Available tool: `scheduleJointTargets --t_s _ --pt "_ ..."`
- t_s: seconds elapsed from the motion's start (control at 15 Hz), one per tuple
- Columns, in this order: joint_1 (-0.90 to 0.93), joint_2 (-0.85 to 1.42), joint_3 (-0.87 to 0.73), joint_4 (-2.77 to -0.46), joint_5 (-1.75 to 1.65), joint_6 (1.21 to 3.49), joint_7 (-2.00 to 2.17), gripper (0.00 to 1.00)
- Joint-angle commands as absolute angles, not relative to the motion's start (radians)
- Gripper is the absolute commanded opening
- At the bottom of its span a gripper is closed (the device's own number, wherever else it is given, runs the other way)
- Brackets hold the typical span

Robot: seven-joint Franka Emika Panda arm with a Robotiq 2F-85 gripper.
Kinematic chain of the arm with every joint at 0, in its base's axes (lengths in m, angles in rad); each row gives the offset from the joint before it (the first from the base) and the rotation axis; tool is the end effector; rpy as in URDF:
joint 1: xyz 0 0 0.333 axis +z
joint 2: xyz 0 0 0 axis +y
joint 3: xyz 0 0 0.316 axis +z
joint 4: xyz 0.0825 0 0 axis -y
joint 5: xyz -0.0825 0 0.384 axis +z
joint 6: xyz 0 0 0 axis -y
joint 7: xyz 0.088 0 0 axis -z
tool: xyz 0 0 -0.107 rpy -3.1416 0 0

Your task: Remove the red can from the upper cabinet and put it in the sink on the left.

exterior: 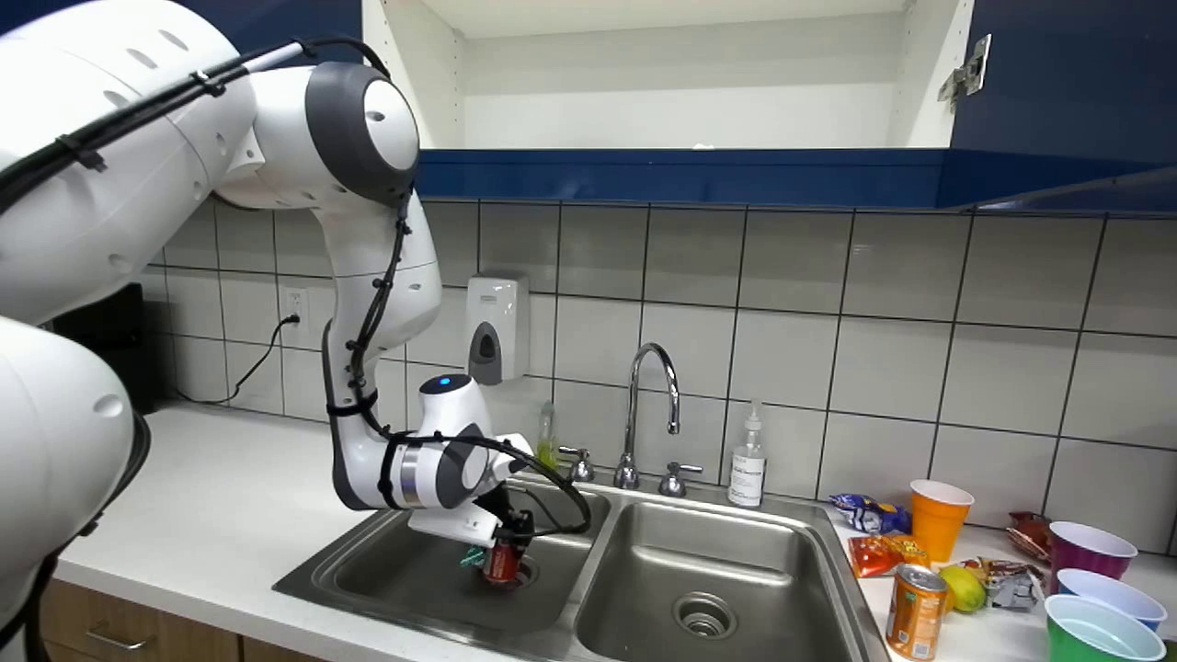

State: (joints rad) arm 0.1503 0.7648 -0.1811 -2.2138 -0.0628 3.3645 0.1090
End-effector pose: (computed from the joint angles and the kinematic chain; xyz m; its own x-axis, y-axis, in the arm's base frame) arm 0.5461 -0.0148 0.0779 0.9225 0.0178 0.3855 -0.0199 -0.9954 0.0937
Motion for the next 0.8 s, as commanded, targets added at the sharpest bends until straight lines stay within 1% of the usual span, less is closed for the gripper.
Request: scheduleJointTargets --t_s 0.0,0.73 --pt "0.166 0.778 -0.187 -2.223 -0.017 3.409 0.054 0.39" --pt "0.204 0.781 -0.201 -2.284 0.036 3.472 0.023 0.39"
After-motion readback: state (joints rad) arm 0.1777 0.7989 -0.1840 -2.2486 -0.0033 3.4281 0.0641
